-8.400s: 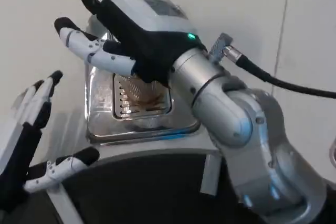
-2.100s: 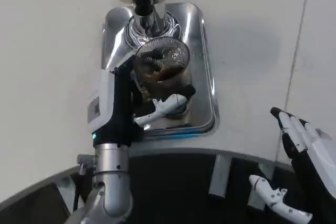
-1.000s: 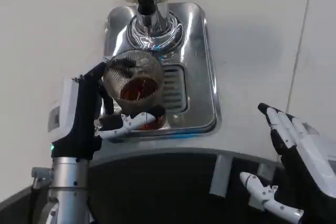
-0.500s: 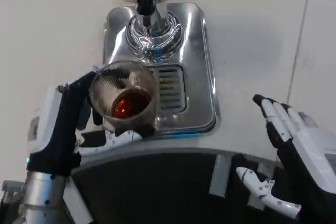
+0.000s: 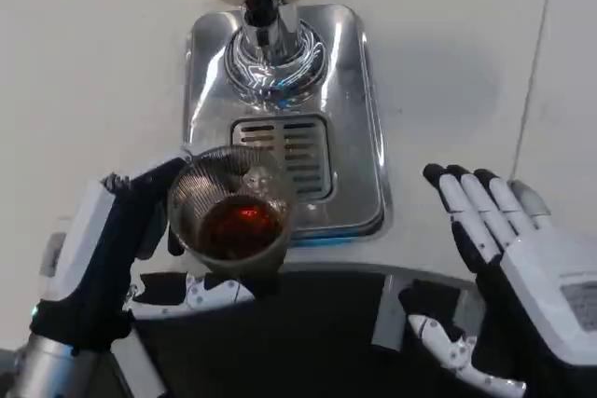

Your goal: Grasp the cup under the faucet to collect the drink, then remove the cup.

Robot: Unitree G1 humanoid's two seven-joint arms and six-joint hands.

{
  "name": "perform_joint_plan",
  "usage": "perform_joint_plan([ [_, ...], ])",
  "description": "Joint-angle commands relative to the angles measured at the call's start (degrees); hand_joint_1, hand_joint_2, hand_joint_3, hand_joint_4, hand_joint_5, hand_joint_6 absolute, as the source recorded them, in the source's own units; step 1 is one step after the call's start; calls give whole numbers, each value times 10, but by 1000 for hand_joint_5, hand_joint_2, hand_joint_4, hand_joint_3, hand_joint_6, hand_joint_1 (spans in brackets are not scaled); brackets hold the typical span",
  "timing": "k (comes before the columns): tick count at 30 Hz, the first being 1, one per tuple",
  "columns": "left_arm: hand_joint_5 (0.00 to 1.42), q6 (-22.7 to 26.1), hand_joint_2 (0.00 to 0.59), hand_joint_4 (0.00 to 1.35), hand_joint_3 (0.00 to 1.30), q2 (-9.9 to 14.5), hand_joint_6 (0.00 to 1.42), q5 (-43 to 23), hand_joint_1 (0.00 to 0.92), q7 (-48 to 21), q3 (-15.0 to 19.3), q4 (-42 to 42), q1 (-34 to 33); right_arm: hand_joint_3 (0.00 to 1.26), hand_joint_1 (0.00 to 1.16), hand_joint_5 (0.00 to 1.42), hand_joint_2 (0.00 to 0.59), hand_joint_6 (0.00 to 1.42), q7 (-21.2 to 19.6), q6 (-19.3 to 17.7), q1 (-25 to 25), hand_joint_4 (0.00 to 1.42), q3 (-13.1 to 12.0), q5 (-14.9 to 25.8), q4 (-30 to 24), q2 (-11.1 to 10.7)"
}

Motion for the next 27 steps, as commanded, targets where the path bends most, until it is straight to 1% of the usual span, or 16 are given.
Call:
perform_joint_plan([
  [1,1210,-30,0,1088,1037,5,1424,-18,785,-16,14,-39,25,0,288,0,467,0,-30,-30,21,0,-9,-6,9,-17],
  [2,1210,-32,0,1088,1037,6,1424,-20,785,-21,16,-43,29,0,288,0,468,0,-40,-38,27,0,-10,-8,8,-20],
  [4,1210,-37,0,1088,1037,6,1424,-26,785,-30,19,-52,39,0,274,0,495,0,-60,-52,40,0,-11,-14,6,-25],
  [6,1210,-40,0,1088,1037,6,1424,-31,785,-39,23,-59,48,0,254,0,509,0,-81,-65,54,0,-12,-22,5,-27],
  [8,1210,-51,0,1088,1037,7,1424,-35,786,-48,26,-74,67,0,248,0,514,0,-93,-75,64,0,-13,-27,3,-28],
  [9,1210,-55,0,1088,1037,7,1424,-37,787,-53,27,-80,75,0,234,0,526,0,-101,-83,74,0,-13,-33,0,-29],
  [11,1210,-62,0,1091,1039,5,1424,-41,788,-62,30,-91,91,0,228,0,529,0,-115,-96,92,0,-12,-41,-6,-30],
  [14,1210,-75,0,1093,1043,3,1424,-44,789,-74,33,-104,112,0,213,0,546,0,-125,-105,109,0,-12,-48,-11,-27],
  [21,1210,-83,0,1106,1047,-3,1424,-54,791,-93,39,-121,142,0,204,0,552,0,-134,-118,137,0,-12,-49,-23,-18],
  [23,1210,-83,0,1106,1047,-6,1424,-56,791,-97,41,-123,147,0,194,0,567,0,-137,-123,146,0,-13,-45,-24,-18],
  [27,1210,-85,0,1106,1047,-10,1424,-55,791,-101,42,-126,154,0,187,0,574,0,-147,-136,158,0,-19,-38,-24,-19],
])
